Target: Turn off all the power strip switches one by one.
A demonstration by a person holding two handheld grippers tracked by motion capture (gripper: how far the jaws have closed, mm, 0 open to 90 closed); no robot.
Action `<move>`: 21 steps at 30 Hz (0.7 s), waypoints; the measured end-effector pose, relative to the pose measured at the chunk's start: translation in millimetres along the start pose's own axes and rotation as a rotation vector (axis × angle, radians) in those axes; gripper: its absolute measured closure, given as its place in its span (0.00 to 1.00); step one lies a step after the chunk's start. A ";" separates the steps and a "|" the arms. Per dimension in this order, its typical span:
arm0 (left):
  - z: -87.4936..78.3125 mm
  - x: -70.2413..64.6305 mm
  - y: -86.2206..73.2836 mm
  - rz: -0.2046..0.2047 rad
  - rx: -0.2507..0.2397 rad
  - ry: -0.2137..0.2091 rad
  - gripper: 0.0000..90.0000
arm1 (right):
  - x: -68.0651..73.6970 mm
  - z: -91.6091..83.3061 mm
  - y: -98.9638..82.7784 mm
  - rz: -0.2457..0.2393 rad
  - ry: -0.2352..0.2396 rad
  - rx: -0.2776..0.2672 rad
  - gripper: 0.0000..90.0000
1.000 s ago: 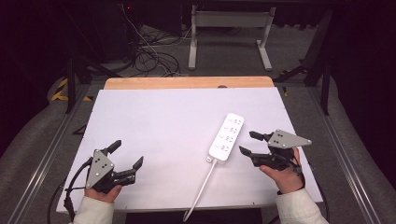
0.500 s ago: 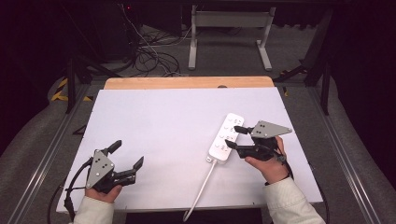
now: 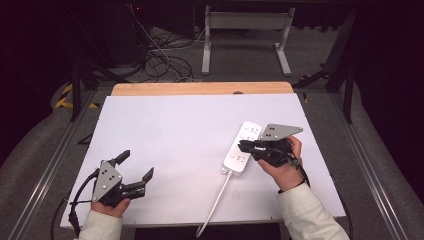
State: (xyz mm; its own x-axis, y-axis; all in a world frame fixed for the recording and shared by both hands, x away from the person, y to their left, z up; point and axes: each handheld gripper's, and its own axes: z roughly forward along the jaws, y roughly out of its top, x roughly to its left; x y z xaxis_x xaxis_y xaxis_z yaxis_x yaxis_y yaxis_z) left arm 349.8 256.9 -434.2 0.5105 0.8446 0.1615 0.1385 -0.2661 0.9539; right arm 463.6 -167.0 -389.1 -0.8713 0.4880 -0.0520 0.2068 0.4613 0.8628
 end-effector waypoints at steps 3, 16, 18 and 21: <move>0.1 0.0 0.0 0.003 -0.001 0.002 0.16 | -2.9 3.5 5.4 0.005 0.022 0.044 1.00; 0.9 0.0 -0.4 0.002 0.001 0.002 0.16 | -21.3 42.8 3.6 0.069 0.043 0.240 1.00; 0.9 0.1 -0.4 0.003 0.003 0.000 0.16 | -23.1 47.7 2.4 0.078 0.050 0.261 1.00; 0.9 -0.3 -0.5 0.001 0.006 -0.001 0.16 | -25.6 54.3 0.7 0.103 0.059 0.299 1.00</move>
State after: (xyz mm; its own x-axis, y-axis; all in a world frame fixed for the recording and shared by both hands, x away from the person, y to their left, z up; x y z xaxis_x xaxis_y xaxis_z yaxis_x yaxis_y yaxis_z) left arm 350.3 256.3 -435.0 0.5117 0.8438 0.1620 0.1436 -0.2698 0.9521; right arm 510.3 -138.9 -414.5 -0.8616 0.5035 0.0644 0.4092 0.6138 0.6752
